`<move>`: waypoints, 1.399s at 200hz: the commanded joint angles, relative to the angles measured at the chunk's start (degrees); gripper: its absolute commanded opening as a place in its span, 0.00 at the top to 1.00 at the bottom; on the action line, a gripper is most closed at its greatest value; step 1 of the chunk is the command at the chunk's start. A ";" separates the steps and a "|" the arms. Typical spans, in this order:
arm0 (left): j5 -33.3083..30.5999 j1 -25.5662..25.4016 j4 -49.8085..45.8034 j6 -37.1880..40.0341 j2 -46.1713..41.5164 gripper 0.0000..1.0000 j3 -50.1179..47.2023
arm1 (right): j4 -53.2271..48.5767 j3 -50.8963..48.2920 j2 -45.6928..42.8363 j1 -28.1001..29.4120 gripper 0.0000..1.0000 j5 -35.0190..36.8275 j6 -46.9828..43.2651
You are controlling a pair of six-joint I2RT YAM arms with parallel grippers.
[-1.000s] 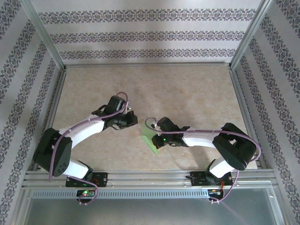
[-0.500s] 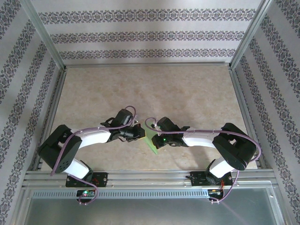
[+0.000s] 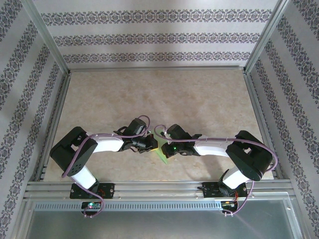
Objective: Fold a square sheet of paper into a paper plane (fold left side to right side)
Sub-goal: Third fold the triangle at the center of the table.
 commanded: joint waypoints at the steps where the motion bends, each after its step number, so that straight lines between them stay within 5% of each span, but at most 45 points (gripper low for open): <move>1: -0.95 -0.62 0.59 -0.13 1.05 0.98 1.28 | -4.27 -0.75 1.97 0.64 1.00 2.64 0.41; 210: -4.94 -0.59 -11.05 1.28 5.15 0.99 4.09 | -5.47 1.97 0.30 -0.34 1.00 2.21 0.81; 280: -5.27 -0.59 -13.86 0.97 7.43 1.00 5.37 | -10.10 3.05 -6.33 -4.45 0.75 1.83 2.38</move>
